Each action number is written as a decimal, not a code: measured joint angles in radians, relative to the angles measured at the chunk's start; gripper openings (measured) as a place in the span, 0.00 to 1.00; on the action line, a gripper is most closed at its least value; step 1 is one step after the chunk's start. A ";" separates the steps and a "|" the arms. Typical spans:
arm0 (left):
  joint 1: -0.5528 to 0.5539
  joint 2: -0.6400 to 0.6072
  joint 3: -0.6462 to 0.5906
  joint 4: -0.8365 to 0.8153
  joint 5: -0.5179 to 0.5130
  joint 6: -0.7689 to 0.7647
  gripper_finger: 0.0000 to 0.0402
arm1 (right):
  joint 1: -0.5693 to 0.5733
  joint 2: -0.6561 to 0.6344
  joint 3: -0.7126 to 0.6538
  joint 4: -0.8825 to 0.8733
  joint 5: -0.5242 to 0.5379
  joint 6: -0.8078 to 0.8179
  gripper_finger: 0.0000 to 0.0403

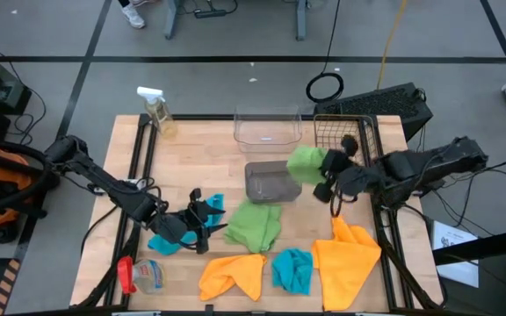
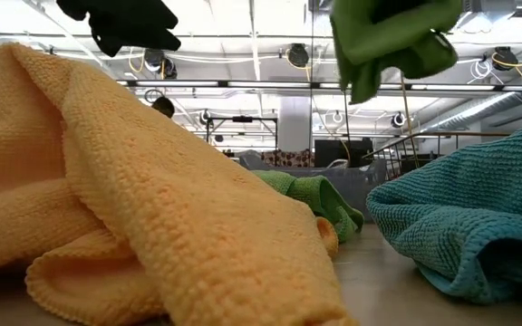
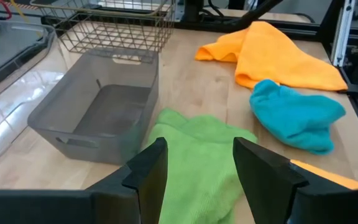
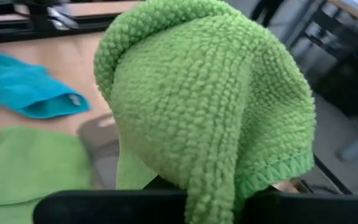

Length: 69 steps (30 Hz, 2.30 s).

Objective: Sort microfiber towel by color & place in baskets
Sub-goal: Put the top green microfiber towel into the wire basket

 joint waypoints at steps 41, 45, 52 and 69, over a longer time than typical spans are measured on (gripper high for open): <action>0.183 0.000 0.000 -0.004 0.040 0.086 0.47 | -0.906 0.105 -0.103 -0.208 -0.509 -0.153 0.01; 0.183 0.000 0.000 -0.004 0.043 0.086 0.47 | -0.964 0.117 -0.197 -0.086 -0.538 -0.161 0.01; 0.183 0.000 0.000 -0.006 0.043 0.087 0.47 | -1.029 0.117 -0.301 0.050 -0.616 -0.161 0.01; 0.183 0.000 0.000 -0.005 0.045 0.088 0.47 | -1.096 0.131 -0.482 0.227 -0.644 -0.179 0.01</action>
